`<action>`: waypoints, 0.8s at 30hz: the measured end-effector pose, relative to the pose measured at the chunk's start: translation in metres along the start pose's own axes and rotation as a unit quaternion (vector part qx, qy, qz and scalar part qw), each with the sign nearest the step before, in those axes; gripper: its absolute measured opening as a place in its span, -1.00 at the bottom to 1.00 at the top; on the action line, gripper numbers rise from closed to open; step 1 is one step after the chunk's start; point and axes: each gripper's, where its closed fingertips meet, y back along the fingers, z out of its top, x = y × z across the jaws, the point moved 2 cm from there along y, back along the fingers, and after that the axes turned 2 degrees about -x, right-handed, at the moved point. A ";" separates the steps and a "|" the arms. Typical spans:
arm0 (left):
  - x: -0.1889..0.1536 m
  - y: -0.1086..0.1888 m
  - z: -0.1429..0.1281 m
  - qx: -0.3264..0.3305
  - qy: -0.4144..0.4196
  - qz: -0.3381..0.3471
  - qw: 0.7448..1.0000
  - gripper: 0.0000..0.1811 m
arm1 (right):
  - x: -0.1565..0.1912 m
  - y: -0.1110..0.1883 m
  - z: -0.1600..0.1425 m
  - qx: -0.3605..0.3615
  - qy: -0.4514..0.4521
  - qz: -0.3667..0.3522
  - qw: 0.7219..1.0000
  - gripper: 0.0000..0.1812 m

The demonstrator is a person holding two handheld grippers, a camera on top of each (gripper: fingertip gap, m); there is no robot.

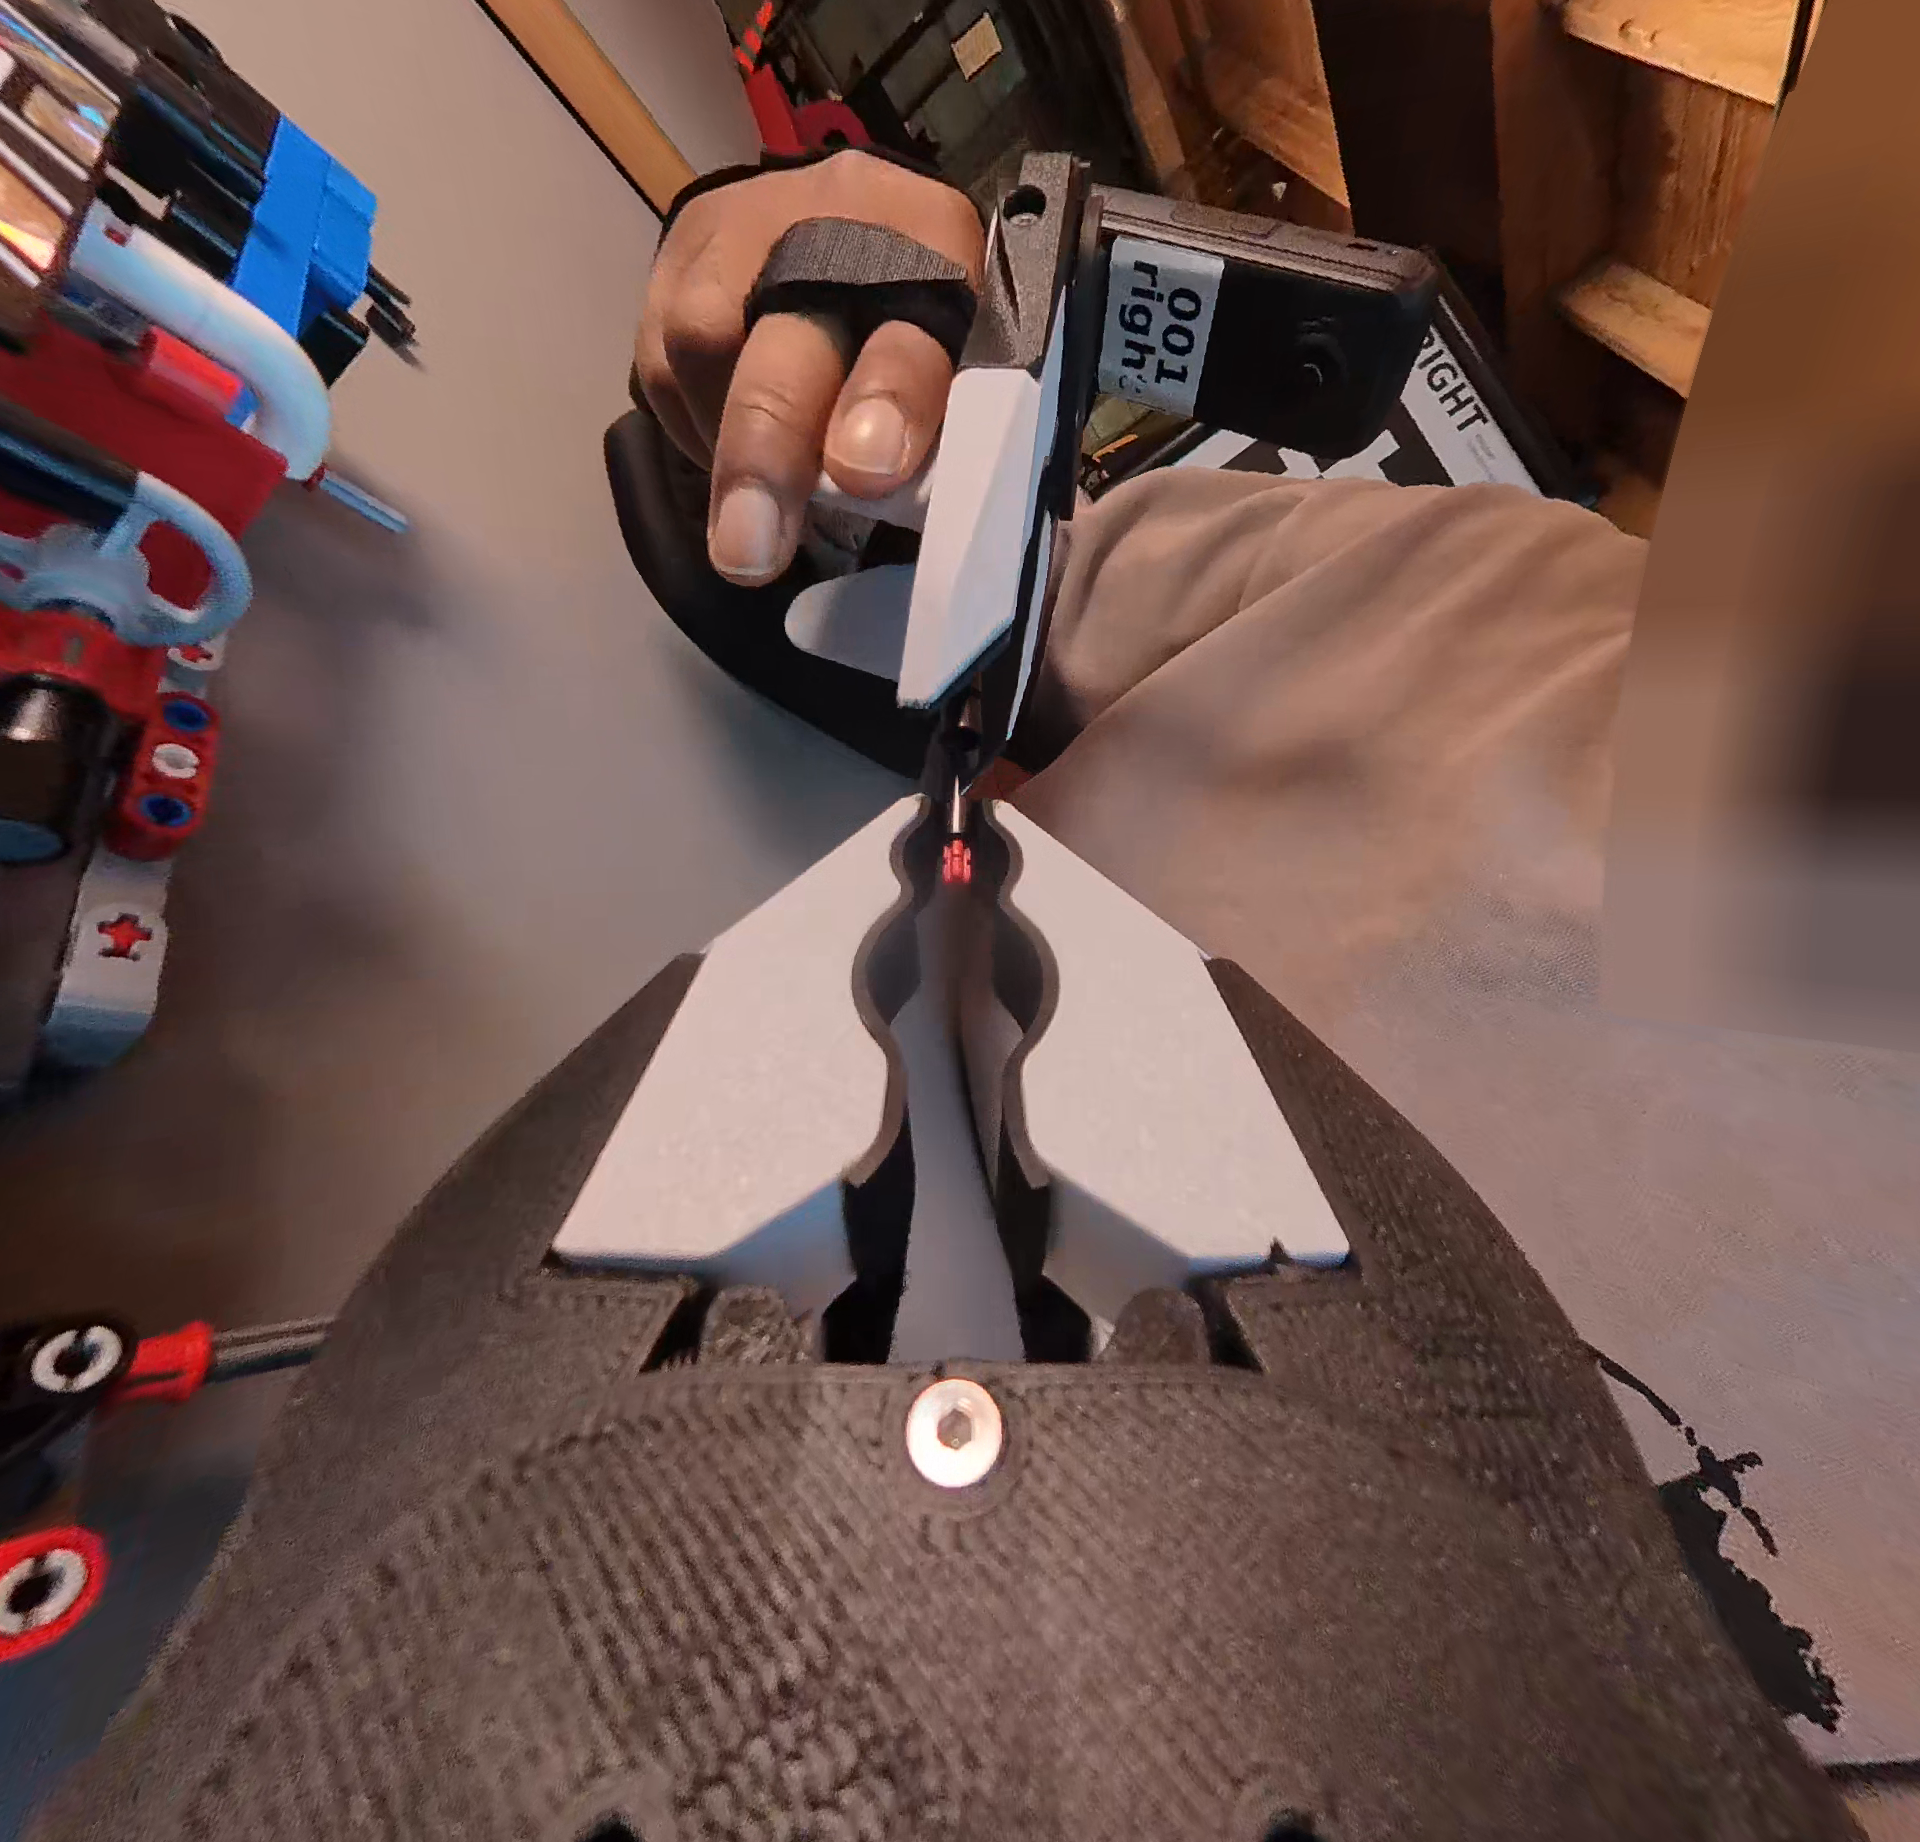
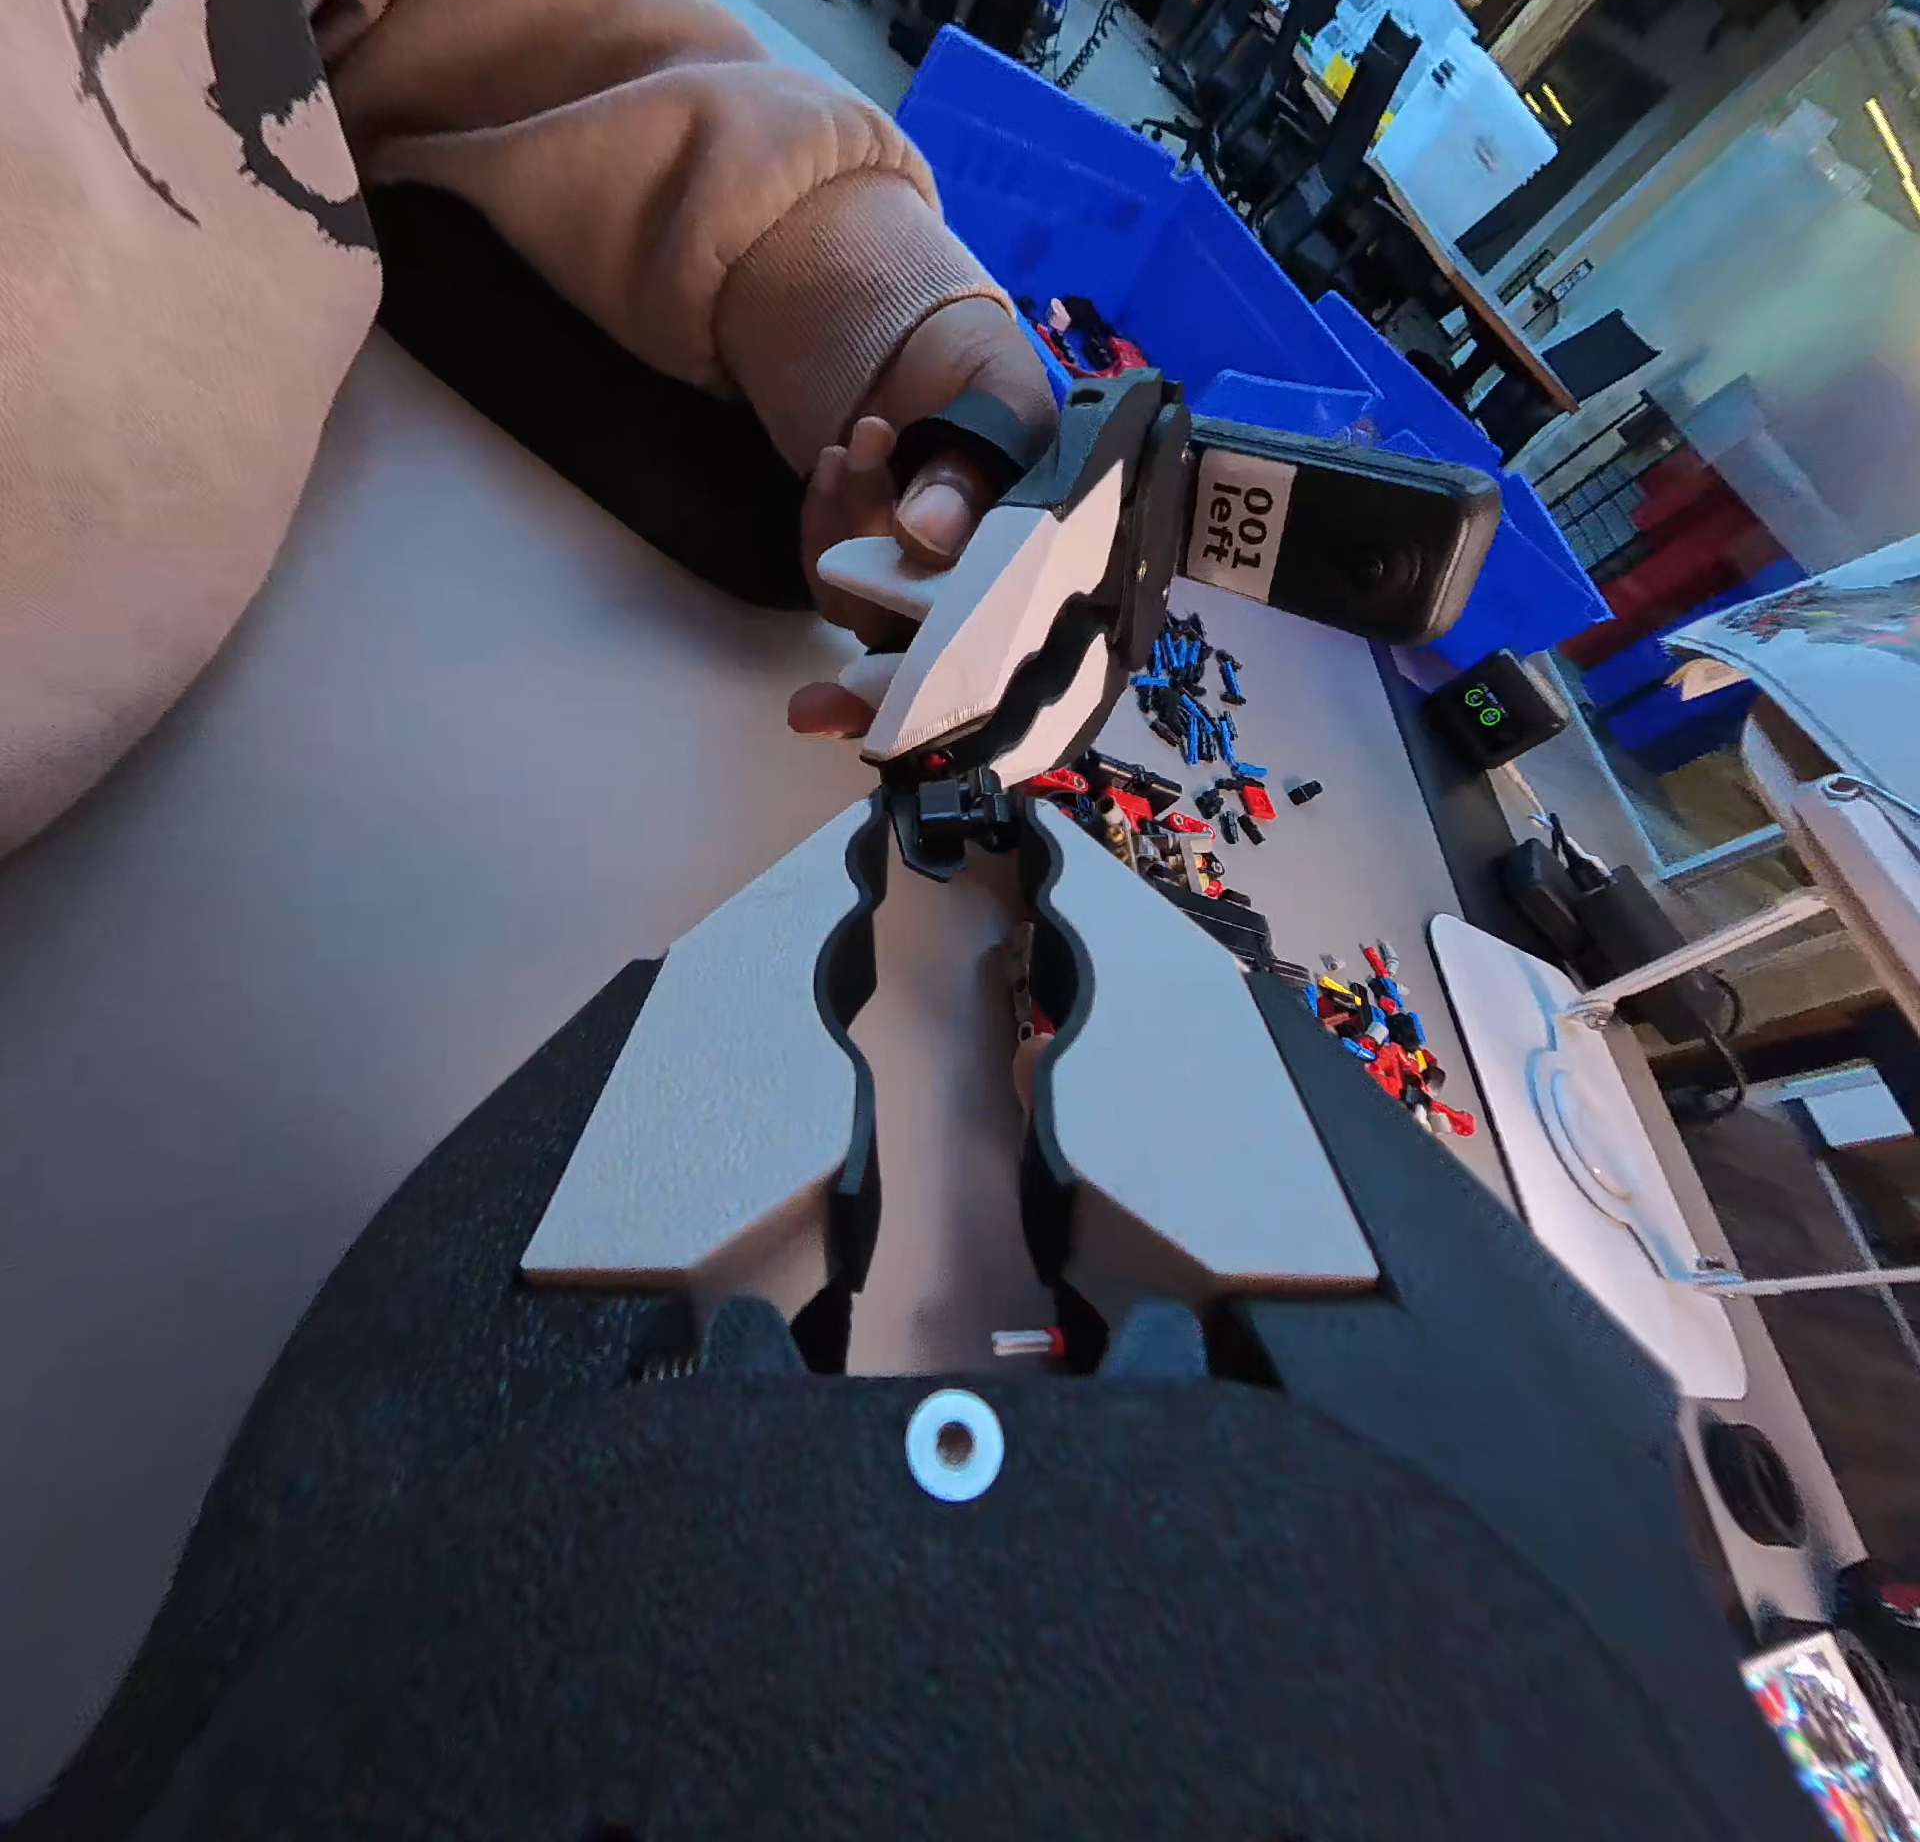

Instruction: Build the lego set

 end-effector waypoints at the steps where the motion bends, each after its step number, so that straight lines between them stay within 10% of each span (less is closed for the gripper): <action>1: 0.001 -0.001 -0.002 0.006 0.006 0.000 1.000 -0.95 | 0.002 -0.001 -0.001 0.004 0.006 0.006 1.000 -0.75; 17: 0.007 0.004 0.002 -0.026 0.053 -0.026 0.998 -0.96 | 0.001 -0.005 -0.009 -0.014 -0.044 0.011 0.999 -0.80; 24: 0.000 0.016 0.031 -0.143 -0.040 0.012 0.989 -0.95 | -0.025 0.002 -0.012 -0.072 -0.246 -0.025 0.966 -0.72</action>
